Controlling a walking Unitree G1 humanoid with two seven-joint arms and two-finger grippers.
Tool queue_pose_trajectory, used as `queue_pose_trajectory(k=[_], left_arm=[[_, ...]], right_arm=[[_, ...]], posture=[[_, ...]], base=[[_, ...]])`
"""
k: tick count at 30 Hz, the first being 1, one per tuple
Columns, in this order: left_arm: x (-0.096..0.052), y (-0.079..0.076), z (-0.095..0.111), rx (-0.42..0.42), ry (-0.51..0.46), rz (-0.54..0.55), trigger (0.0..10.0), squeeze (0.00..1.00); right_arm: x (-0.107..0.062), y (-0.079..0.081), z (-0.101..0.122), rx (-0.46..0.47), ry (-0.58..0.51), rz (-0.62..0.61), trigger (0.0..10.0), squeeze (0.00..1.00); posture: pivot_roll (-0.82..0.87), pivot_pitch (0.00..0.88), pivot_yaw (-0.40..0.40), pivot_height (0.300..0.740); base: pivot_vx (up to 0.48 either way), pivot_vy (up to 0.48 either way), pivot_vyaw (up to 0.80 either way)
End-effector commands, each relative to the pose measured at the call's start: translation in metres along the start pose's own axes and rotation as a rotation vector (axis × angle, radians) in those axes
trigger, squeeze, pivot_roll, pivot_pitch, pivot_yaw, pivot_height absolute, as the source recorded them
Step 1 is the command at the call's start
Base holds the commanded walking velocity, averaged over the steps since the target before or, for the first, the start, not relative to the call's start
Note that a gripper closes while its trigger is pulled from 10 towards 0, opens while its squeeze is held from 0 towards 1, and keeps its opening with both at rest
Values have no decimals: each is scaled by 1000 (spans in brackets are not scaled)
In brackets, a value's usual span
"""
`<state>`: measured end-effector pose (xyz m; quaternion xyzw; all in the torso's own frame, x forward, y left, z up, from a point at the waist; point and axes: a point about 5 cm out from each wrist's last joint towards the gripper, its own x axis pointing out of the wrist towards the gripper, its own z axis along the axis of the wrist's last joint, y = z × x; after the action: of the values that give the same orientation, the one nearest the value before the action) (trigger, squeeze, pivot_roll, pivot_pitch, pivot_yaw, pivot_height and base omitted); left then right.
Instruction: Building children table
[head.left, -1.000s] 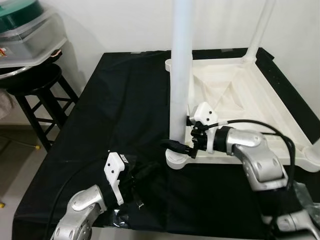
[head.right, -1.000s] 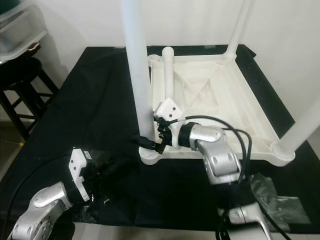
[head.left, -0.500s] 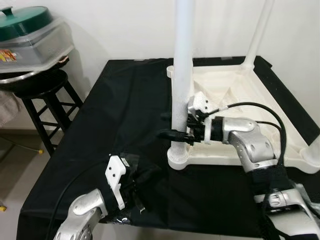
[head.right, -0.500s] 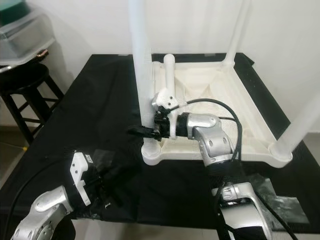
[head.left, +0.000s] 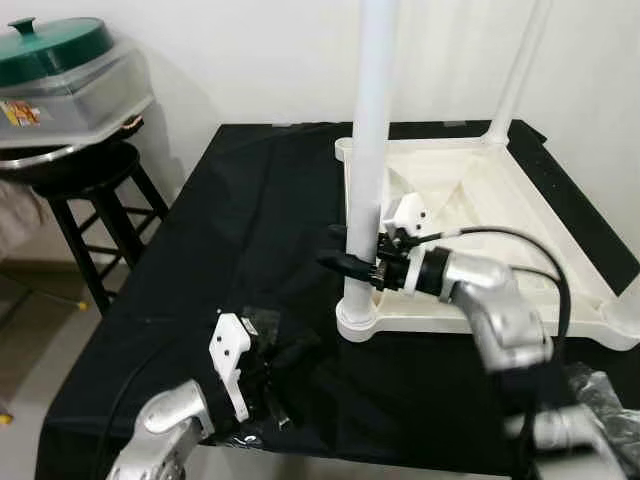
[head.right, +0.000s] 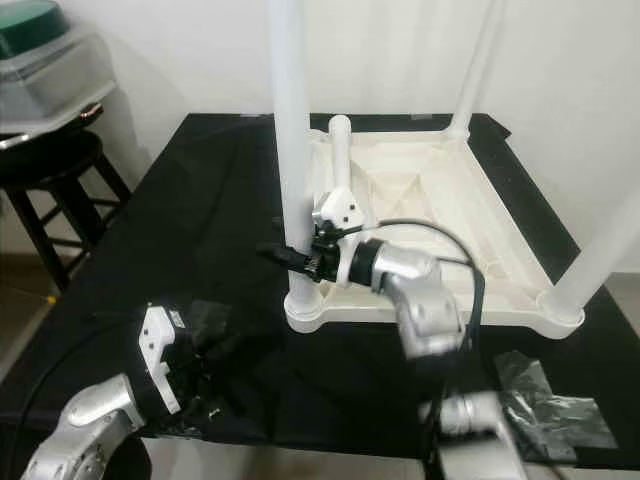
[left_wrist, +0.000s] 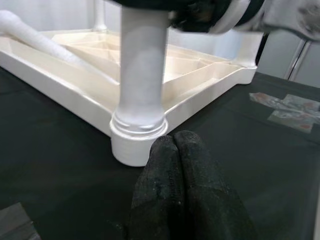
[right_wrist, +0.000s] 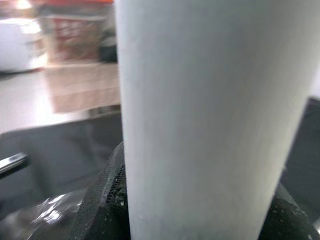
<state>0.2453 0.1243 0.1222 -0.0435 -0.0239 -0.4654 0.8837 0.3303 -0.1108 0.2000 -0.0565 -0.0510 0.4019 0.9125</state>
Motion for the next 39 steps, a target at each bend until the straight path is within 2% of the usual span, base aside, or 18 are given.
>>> queue_pose_trajectory(k=[1,2,3,5,11,12,13,15,16,22,26,27,28,29,32,37,38,39], left_arm=[[-4,1,-2,-10,14,1,10000,0],[-5,2,-2,-11,15,0,10000,0],[-5,2,-2,-11,15,-1,10000,0],[-5,4,-2,-11,18,-1,10000,0],[-3,6,-3,-13,22,-5,10000,0],[-3,6,-3,-13,22,-5,10000,0],[-3,6,-3,-13,20,-2,10000,0],[-3,6,-3,-12,19,1,10000,0],[-3,6,-3,-11,18,4,10000,0],[-2,4,-4,-11,18,3,10000,0],[0,3,-6,-13,18,-2,10000,0],[0,3,-6,-13,18,-2,10000,0],[0,3,-6,-13,18,-2,10000,0],[0,3,-6,-12,18,-1,10000,0],[1,3,-6,-9,17,1,10000,0],[0,2,-5,-7,17,2,10000,0],[0,2,-5,-7,17,2,10000,0],[0,2,-5,-7,17,2,10000,0]], right_arm=[[-9,-5,-29,10,157,-137,0,0],[-8,7,-36,33,146,-264,0,0],[-5,42,-51,29,204,-234,0,0],[-1,61,-50,-28,207,-191,0,0],[2,63,-55,44,220,-192,0,0],[1,61,-57,52,227,-211,4157,0],[0,61,-57,60,228,-222,10000,0],[-1,61,-56,70,227,-230,10000,0],[-1,60,-54,117,209,-211,10000,1000],[2,56,-30,140,115,-32,10000,1000],[-4,37,-8,18,87,174,10000,1000],[-5,32,-5,-2,91,210,10000,631],[-5,32,-5,-2,91,210,10000,631],[-4,15,-5,-45,119,215,10000,0],[-1,-19,4,-75,145,191,10000,0],[2,-30,15,-48,110,217,10000,0],[2,-31,16,-45,107,236,4980,0],[2,-31,16,-45,107,236,4980,0]], posture=[[-13,137,47,740],[-17,138,50,740],[-8,145,61,740],[-17,133,70,740],[-27,118,67,740],[-29,117,67,740],[-25,114,65,740],[-25,114,65,740],[-19,110,62,740],[-23,99,57,740],[-21,93,54,740],[-21,93,54,740],[-21,93,54,740],[-14,91,52,740],[-8,94,53,740],[-3,99,51,740],[-2,102,52,740],[-2,102,52,740]], base=[[0,0,0],[0,0,0],[0,0,0],[0,0,0],[0,0,0],[0,0,0],[0,0,0],[0,0,0],[0,0,0],[0,0,0],[0,0,0],[0,0,0],[0,0,0],[0,0,0],[0,0,0],[0,0,0],[0,0,0],[0,0,0]])
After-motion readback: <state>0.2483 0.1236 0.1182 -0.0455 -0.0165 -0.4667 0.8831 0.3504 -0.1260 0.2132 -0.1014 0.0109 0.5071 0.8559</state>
